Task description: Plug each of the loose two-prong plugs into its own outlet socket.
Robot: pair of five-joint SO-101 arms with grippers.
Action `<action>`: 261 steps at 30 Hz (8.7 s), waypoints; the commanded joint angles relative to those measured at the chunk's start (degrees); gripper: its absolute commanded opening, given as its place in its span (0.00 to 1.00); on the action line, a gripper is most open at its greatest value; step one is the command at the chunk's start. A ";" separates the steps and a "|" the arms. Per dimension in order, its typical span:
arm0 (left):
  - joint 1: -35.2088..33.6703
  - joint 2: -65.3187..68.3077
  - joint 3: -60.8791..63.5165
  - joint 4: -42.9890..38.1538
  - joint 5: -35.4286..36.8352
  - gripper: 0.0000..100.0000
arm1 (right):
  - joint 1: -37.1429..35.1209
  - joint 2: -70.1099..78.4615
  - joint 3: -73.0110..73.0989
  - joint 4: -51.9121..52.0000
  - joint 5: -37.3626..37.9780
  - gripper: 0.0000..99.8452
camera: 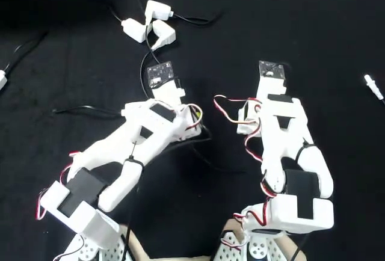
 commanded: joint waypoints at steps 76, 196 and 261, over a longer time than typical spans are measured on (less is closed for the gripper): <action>0.13 -95.56 65.45 -43.69 -46.24 0.03 | 1.32 -1.98 -1.89 -8.62 -0.79 0.16; -23.16 -71.21 28.97 5.45 -23.03 0.03 | 1.67 -24.22 19.65 -22.42 -9.49 0.37; -18.51 28.92 -71.34 62.15 -35.25 0.03 | 0.09 -24.22 20.53 -25.41 -9.49 0.37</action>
